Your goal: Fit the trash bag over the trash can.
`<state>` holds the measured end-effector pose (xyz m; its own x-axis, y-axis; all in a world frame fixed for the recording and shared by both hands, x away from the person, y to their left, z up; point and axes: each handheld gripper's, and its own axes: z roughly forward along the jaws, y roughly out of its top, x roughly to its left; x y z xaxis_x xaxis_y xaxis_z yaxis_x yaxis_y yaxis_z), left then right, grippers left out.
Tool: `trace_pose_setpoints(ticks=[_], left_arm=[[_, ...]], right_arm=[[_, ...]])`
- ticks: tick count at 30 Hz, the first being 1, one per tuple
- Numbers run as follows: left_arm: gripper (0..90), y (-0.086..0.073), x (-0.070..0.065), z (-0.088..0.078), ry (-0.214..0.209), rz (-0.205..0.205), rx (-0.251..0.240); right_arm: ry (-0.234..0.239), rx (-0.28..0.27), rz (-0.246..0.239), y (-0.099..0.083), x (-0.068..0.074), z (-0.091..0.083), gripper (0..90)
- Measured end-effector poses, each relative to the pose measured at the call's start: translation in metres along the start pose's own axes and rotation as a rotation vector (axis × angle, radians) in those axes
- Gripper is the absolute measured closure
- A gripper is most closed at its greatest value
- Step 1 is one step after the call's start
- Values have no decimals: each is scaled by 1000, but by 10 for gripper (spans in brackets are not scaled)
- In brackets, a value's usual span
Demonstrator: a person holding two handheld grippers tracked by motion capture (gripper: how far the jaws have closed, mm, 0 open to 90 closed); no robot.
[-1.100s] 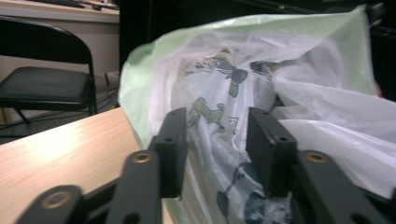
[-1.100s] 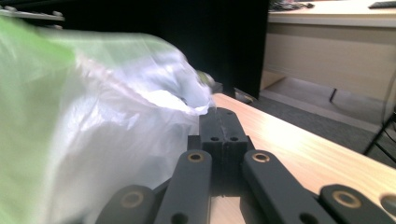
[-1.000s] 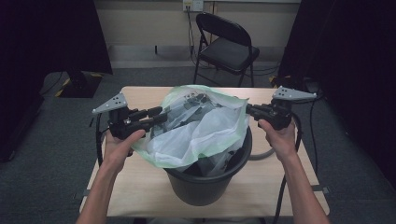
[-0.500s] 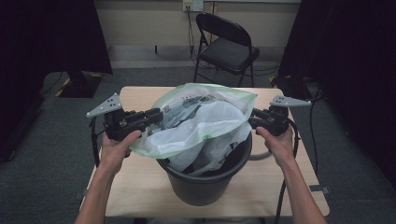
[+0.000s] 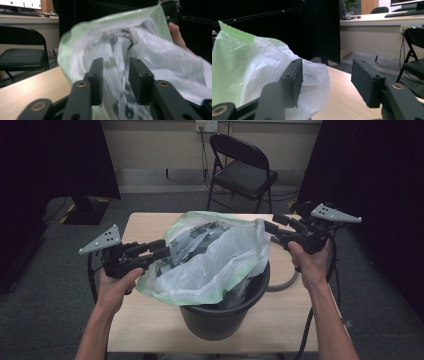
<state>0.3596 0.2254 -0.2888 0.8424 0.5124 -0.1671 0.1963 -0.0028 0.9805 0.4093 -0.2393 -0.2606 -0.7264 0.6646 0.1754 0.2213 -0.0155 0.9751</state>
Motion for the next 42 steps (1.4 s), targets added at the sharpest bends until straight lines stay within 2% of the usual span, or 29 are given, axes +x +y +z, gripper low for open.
trace_pose_setpoints(ticks=[2, 4, 5, 7, 11, 12, 14, 15, 17, 19, 22, 24, 29, 31, 36, 40, 42], left_arm=[[624, 5, 4, 3, 16, -1, -15], [603, 6, 10, 8, 29, -19, -20], [602, 5, 13, 12, 44, -22, -10], [596, 1, 20, 20, 49, -47, 9], [596, -9, 23, 27, -19, -74, 8], [600, -10, 22, 27, -31, -76, 16], [638, -11, 19, 25, -7, -64, 17], [657, -11, 18, 24, -3, -62, 15], [697, -10, 15, 17, -2, -60, 22], [696, -11, 13, 12, -12, -60, 20], [694, -15, 6, 0, -39, -64, 13], [682, -17, 3, -6, -62, -56, 9], [662, -15, 0, -10, -83, -29, 21], [655, -10, -1, -8, -80, -20, -6], [611, 7, 7, 11, -14, 21, 3], [547, 14, 19, 32, 24, 18, 28], [546, 11, 24, 40, 21, 1, 29]], right_arm=[[2, 1, -9, 2, 3, 1, 431], [6, -11, -8, 3, 6, 2, 432], [4, -8, -9, 3, 7, 3, 449], [6, 16, -18, 1, 7, 6, 513], [35, 64, -29, -10, 6, 14, 688], [46, 67, -30, -12, 6, 16, 765], [85, 76, -36, -17, 6, 21, 892], [105, 84, -36, -19, 7, 23, 900], [109, 96, -40, -22, 8, 28, 900], [113, 101, -37, -23, 8, 31, 900], [117, 99, -17, -22, 5, 39, 900], [102, 106, -9, -21, 4, 45, 900], [73, 112, 11, -19, 2, 55, 707], [66, 114, 8, -18, 4, 54, 664], [67, 105, -2, -15, 7, 46, 634], [72, 95, -5, -13, 7, 36, 606], [74, 85, -8, -13, 7, 31, 585]])
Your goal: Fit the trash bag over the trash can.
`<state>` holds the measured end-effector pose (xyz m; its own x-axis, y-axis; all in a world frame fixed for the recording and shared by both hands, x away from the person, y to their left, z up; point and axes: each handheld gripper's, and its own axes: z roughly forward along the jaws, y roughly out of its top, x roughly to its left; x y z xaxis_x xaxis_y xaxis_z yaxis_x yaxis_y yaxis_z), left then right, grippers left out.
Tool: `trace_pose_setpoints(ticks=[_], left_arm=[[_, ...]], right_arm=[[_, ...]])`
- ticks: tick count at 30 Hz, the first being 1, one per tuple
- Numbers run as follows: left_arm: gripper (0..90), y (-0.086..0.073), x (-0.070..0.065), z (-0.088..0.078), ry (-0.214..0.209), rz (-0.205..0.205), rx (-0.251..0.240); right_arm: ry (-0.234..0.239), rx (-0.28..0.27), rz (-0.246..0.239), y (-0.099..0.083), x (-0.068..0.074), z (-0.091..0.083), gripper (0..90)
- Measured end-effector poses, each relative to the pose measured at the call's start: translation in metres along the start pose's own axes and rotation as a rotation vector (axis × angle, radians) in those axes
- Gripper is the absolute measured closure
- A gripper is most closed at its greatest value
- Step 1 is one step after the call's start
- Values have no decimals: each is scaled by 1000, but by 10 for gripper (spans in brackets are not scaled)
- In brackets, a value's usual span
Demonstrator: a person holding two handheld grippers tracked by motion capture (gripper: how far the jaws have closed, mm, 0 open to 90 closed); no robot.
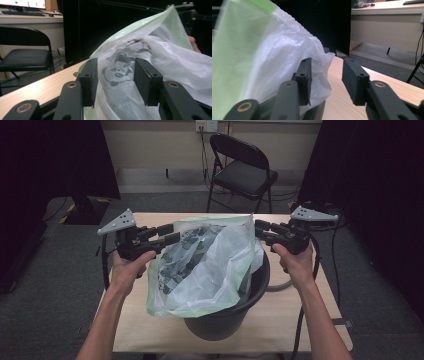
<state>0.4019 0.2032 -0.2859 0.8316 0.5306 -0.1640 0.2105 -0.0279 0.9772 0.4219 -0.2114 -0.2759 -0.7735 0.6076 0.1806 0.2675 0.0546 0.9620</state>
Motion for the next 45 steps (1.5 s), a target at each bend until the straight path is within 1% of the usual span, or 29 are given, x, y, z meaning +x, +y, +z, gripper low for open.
trace_pose_setpoints(ticks=[2, 3, 4, 6, 7, 8, 11, 14, 16, 17, 18, 19, 20, 21, 22, 24, 25, 28, 30, 31, 34, 35, 36, 37, 39, 41, 42, 43, 45], left_arm=[[538, -3, 1, 6, 3, 8, 21], [545, -5, 0, 7, -3, 8, 30], [563, -8, 0, 8, -5, 7, 41], [563, -13, -3, 8, -5, -3, 53], [561, -16, -6, 7, 4, 3, 40], [559, -19, -8, 3, 10, -5, 25], [558, -20, -10, -8, -6, -26, 26], [546, -19, -20, -22, -5, -7, 58], [544, -17, -25, -29, -5, 4, 81], [552, -15, -27, -31, -3, 22, 93], [573, -13, -29, -35, 1, 40, 84], [589, -11, -30, -37, -12, 37, 69], [598, -7, -30, -40, -32, 39, 22], [596, -4, -30, -41, -26, 50, 4], [594, 0, -29, -40, -8, 63, -15], [584, 8, -25, -35, 18, 65, -50], [558, 10, -23, -31, 29, 65, -54], [517, 16, -12, -14, 86, 55, -36], [509, 15, -4, -5, 102, 30, -31], [503, 14, -1, -2, 103, 21, -29], [500, 11, 2, 7, 114, 11, -6], [501, 10, 2, 10, 109, 12, 3], [504, 10, 1, 11, 121, 18, 17], [505, 10, -1, 13, 128, 17, 19], [511, 9, -5, 15, 109, 29, 33], [519, 9, -12, 17, 129, 51, 59], [538, 9, -16, 16, 126, 55, 64], [552, 9, -17, 15, 118, 49, 58], [536, 8, -20, 13, 104, 52, 57]], right_arm=[[2, -20, 1, 0, 1, -8, 563], [6, -28, 0, 1, 2, -12, 543], [4, -32, 0, 1, 2, -15, 523], [10, -46, -4, 3, 3, -21, 505], [5, -49, -9, 4, 4, -24, 499], [2, -47, -9, 5, 4, -26, 498], [-7, -37, -15, 6, 4, -26, 499], [-12, -48, -8, 7, 5, -26, 492], [8, -73, -6, 10, 8, -27, 468], [10, -77, -11, 12, 10, -27, 457], [16, -83, -14, 14, 12, -27, 456], [26, -86, -17, 17, 15, -27, 444], [30, -86, -21, 18, 17, -27, 432], [39, -91, -33, 21, 23, -27, 425], [42, -91, -40, 23, 26, -27, 422], [56, -94, -49, 26, 31, -26, 410], [65, -95, -54, 28, 35, -26, 399], [77, -95, -67, 31, 41, -24, 381], [89, -89, -74, 33, 43, -21, 364], [92, -86, -75, 33, 44, -19, 350], [109, -95, -77, 33, 46, -15, 330], [117, -94, -84, 34, 47, -13, 324], [121, -87, -88, 34, 49, -11, 308], [121, -82, -92, 35, 51, -9, 292], [113, -76, -99, 36, 54, -6, 273], [103, -73, -104, 37, 56, -3, 252], [107, -72, -104, 38, 57, -3, 248], [104, -70, -108, 39, 58, -2, 255], [89, -61, -112, 40, 59, 1, 262]])
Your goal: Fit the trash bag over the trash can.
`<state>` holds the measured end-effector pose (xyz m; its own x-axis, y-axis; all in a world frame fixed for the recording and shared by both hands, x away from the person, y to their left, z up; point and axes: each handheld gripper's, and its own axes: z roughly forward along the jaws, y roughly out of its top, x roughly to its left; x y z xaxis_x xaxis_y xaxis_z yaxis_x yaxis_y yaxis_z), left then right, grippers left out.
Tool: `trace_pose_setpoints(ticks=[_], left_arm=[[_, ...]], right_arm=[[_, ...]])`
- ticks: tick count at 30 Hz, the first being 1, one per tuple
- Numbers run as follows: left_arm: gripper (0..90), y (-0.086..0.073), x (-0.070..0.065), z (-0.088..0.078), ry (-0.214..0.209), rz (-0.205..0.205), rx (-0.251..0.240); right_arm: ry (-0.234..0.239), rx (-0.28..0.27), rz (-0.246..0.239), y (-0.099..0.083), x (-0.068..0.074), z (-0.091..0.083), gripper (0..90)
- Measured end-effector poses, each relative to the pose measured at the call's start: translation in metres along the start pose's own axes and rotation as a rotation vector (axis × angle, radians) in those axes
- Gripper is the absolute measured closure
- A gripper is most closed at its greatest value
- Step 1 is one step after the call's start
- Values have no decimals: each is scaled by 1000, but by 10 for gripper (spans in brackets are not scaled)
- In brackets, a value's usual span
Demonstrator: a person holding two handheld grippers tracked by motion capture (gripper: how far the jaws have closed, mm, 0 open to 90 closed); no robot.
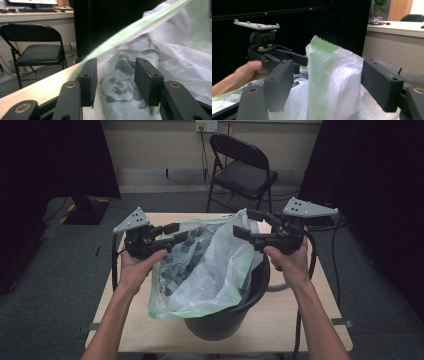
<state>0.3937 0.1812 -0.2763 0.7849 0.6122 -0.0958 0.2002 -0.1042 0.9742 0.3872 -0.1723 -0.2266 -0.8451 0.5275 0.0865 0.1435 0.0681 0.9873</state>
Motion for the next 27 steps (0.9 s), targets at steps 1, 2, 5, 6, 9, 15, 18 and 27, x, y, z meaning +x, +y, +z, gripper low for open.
trace_pose_setpoints(ticks=[1, 2, 5, 6, 9, 15, 18, 27], left_arm=[[540, 0, -1, -1, -17, 5, 2], [539, -1, -2, -3, -34, 0, 2], [536, -3, -3, -8, -50, 7, -22], [530, -3, -2, -9, -51, 5, -32], [527, -2, 6, -23, -40, -19, -149], [453, -15, 30, -19, 50, -76, -67], [447, -25, 37, -9, 35, -127, -29], [900, -42, 37, 7, -19, -135, 74]], right_arm=[[-5, 6, 3, 0, 0, 1, 269], [-17, 17, 7, 0, -2, 4, 319], [-58, 55, 20, -4, -10, 12, 547], [-73, 59, 29, -7, -14, 13, 639], [-86, 72, 51, -14, -24, 14, 824], [-83, 76, 99, -27, -42, 9, 900], [-79, 87, 115, -31, -47, 7, 900], [-108, 140, 175, -56, -69, 6, 900]])
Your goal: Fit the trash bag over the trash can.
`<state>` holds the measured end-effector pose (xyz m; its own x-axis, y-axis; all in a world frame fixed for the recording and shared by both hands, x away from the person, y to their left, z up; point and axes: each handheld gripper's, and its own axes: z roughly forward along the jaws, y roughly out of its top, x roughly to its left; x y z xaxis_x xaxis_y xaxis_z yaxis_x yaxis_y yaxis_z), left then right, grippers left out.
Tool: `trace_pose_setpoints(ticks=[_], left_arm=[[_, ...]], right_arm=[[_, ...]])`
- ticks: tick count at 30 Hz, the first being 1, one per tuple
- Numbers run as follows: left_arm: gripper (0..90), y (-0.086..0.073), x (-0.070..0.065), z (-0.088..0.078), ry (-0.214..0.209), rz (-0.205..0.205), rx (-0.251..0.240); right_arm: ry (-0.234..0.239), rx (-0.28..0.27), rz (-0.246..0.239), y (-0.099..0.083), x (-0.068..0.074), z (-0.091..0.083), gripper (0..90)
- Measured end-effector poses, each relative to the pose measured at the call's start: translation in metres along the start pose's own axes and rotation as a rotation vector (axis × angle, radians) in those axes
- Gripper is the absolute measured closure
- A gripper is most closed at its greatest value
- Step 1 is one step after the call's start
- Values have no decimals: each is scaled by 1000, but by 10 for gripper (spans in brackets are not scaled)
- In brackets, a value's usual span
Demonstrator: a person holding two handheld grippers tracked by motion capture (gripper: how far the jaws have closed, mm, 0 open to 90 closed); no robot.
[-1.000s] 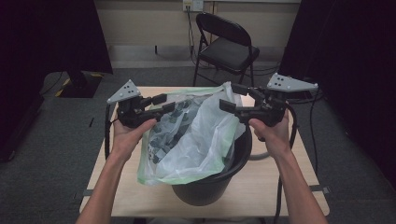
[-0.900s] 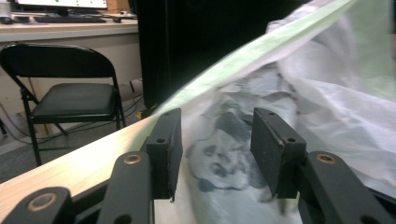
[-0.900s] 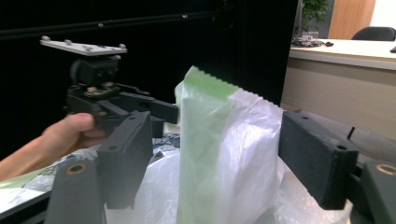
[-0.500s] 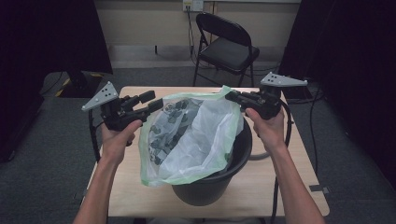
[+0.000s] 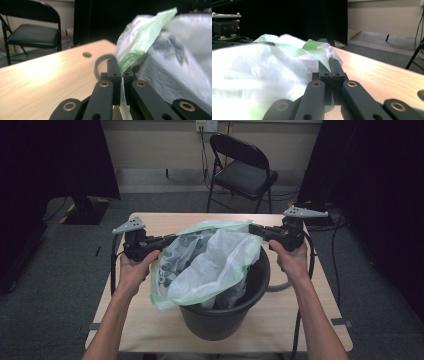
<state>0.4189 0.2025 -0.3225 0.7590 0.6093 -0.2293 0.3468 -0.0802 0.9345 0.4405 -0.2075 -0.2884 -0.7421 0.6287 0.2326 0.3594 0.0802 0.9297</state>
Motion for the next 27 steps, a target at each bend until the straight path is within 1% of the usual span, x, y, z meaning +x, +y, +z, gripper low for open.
trace_pose_setpoints(ticks=[2, 3, 4, 5, 6, 8, 9, 11, 12, 13, 15, 16, 17, 18, 19, 20, 21, 23, 24, 25, 26, 27], left_arm=[[900, -6, 0, 1, -13, 3, 23], [900, -7, 0, 2, -18, 7, 26], [900, -9, 1, 2, -35, -1, 26], [900, -9, 0, 2, -33, -8, 26], [900, -9, 0, 3, -31, -10, 30], [900, -9, 2, 6, -21, -26, 42], [900, -9, 3, 7, -15, -31, 48], [900, -8, 6, 9, 10, -48, 45], [898, -7, 7, 10, 21, -65, 40], [892, -8, 8, 10, 25, -71, 40], [883, -10, 12, 13, 23, -97, 46], [884, -10, 12, 13, 23, -97, 46], [894, -18, 14, 19, 32, -106, 106], [898, -22, 14, 21, 50, -97, 126], [898, -22, 14, 21, 50, -97, 126], [898, -28, 15, 20, 36, -97, 120], [898, -30, 15, 18, 19, -101, 112], [887, -31, 14, 15, 20, -83, 118], [868, -30, 13, 13, 21, -72, 124], [829, -28, 12, 11, 32, -55, 128], [772, -25, 10, 9, 46, -40, 124], [730, -25, 10, 9, 46, -40, 124]], right_arm=[[1, 10, 14, -9, -5, 1, 900], [6, 19, 22, -15, -9, 2, 900], [10, 28, 23, -19, -10, 3, 900], [23, 40, 23, -25, -11, 5, 900], [28, 52, 21, -29, -11, 7, 900], [28, 71, 16, -34, -9, 12, 900], [24, 80, 14, -36, -9, 14, 900], [14, 87, 18, -36, -11, 18, 900], [10, 87, 20, -35, -12, 19, 900], [-1, 86, 21, -33, -14, 20, 900], [-14, 81, 26, -30, -17, 20, 900], [-14, 81, 26, -30, -17, 20, 900], [-14, 83, 34, -30, -19, 21, 900], [-24, 98, 29, -33, -19, 22, 900], [-30, 113, 30, -36, -19, 24, 900], [-26, 120, 36, -40, -21, 25, 900], [-22, 124, 37, -44, -22, 25, 900], [-11, 122, 38, -48, -23, 24, 900], [-9, 115, 36, -48, -23, 23, 900], [-10, 104, 36, -47, -22, 22, 884], [-16, 90, 40, -44, -21, 20, 844], [-10, 71, 37, -41, -21, 18, 792]])
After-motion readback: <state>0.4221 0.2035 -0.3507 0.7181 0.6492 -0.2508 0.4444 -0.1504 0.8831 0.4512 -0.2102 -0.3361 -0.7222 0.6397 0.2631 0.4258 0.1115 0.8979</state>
